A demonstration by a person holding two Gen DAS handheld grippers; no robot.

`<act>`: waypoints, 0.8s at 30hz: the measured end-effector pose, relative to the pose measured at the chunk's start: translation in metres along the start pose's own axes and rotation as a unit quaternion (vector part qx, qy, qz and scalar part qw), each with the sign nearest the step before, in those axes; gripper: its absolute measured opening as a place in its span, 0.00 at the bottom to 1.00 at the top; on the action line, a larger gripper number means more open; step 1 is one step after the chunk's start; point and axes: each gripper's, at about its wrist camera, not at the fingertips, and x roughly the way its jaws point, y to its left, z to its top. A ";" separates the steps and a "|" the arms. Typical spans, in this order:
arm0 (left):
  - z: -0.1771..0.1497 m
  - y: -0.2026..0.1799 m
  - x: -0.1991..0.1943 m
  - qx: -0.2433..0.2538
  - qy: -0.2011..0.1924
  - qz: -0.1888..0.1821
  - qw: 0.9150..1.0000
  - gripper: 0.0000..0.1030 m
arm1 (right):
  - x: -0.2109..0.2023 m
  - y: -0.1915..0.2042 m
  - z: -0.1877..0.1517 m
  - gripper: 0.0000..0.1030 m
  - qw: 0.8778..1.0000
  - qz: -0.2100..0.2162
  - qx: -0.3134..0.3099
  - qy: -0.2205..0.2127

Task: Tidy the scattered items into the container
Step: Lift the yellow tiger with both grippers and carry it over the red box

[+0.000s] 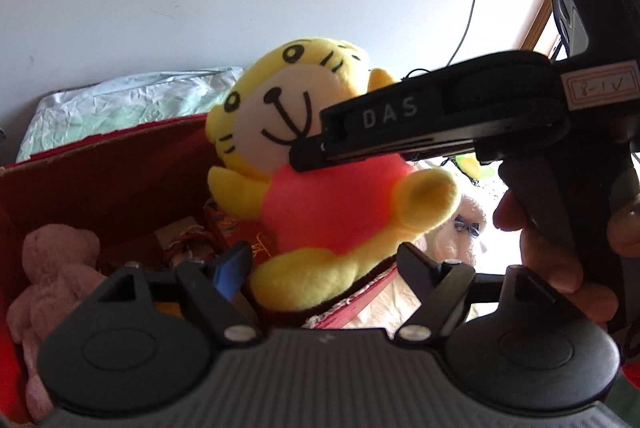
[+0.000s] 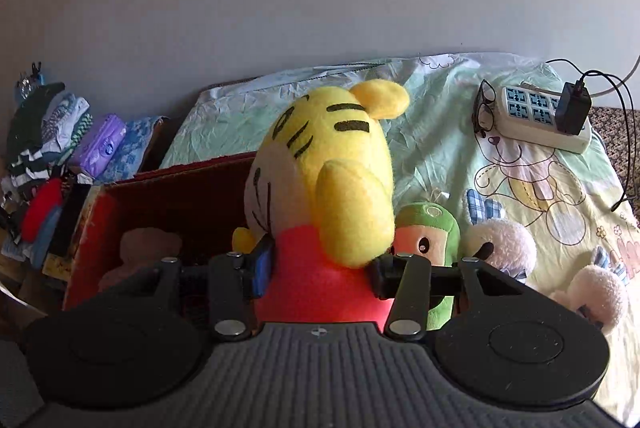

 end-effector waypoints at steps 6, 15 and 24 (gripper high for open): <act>-0.008 0.014 0.001 -0.011 0.018 -0.007 1.000 0.74 | 0.019 0.037 -0.001 0.48 0.990 -0.070 -0.119 0.033; -0.014 0.029 0.000 -0.019 0.029 -0.001 0.999 0.73 | 0.055 0.053 -0.010 0.50 0.972 -0.126 -0.183 0.082; -0.008 0.039 0.019 -0.038 0.060 0.005 0.997 0.71 | 0.052 0.042 -0.005 0.65 0.982 -0.095 -0.138 0.085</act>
